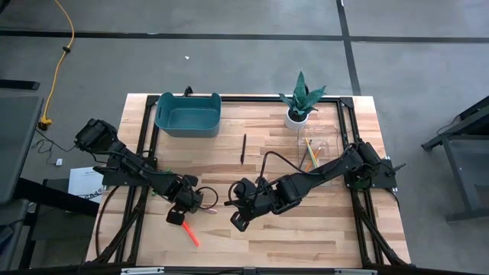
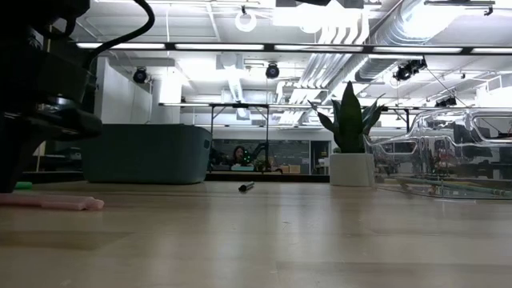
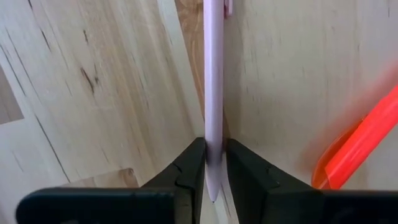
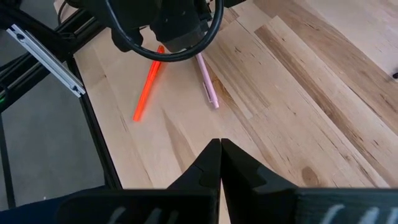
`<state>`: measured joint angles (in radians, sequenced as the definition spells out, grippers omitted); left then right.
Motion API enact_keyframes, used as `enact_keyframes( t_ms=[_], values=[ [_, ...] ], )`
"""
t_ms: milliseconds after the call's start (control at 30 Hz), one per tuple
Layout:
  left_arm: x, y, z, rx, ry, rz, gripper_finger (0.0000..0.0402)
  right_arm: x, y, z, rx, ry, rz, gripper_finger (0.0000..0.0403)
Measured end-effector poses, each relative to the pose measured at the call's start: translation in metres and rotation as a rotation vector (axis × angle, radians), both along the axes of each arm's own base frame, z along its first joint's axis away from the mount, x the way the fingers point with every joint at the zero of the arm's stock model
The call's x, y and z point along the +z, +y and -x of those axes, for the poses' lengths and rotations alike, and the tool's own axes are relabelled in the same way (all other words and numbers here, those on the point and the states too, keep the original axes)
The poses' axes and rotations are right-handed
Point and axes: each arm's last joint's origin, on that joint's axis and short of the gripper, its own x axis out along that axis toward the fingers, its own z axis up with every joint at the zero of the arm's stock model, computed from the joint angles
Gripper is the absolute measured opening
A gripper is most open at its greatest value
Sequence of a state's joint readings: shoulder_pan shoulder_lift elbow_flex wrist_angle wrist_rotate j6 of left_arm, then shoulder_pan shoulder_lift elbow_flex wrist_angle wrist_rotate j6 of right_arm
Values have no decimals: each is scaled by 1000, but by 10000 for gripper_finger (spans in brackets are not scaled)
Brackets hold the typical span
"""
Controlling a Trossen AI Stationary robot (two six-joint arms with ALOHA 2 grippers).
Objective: Sort pens & pencils
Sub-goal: Put the pink pen into the blue bin
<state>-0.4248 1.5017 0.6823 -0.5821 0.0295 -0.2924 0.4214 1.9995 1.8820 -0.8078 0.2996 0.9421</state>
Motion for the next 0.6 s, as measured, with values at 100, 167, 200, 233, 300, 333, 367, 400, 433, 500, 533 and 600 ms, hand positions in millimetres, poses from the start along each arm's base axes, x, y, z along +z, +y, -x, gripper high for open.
enact_keyframes(
  t_ms=[100,167,200,233,300,333,367,400,433,500,533,600],
  values=[
    [0,0,0,0,3,0,55,0,0,0,0,0,0,0],
    [0,0,0,-1,4,1,56,0,0,0,0,0,0,0],
    [0,0,0,-2,4,1,55,0,0,0,0,0,0,0],
    [0,0,0,-3,5,1,55,0,0,0,0,0,0,0],
    [0,0,0,-4,5,1,55,0,0,0,0,0,0,0],
    [0,0,0,-4,5,1,55,0,0,0,0,0,0,0],
    [0,0,0,-4,5,1,55,0,0,0,1,0,0,0],
    [0,0,0,-4,5,2,55,0,1,0,2,0,1,0],
    [0,0,0,-4,5,2,55,0,1,1,0,-2,4,0],
    [0,0,0,-5,6,3,55,0,2,1,-2,-4,9,0],
    [0,0,0,-5,6,3,55,0,2,1,-1,-5,9,0],
    [0,0,0,-4,7,4,55,0,2,1,-1,-4,9,0]
  ],
)
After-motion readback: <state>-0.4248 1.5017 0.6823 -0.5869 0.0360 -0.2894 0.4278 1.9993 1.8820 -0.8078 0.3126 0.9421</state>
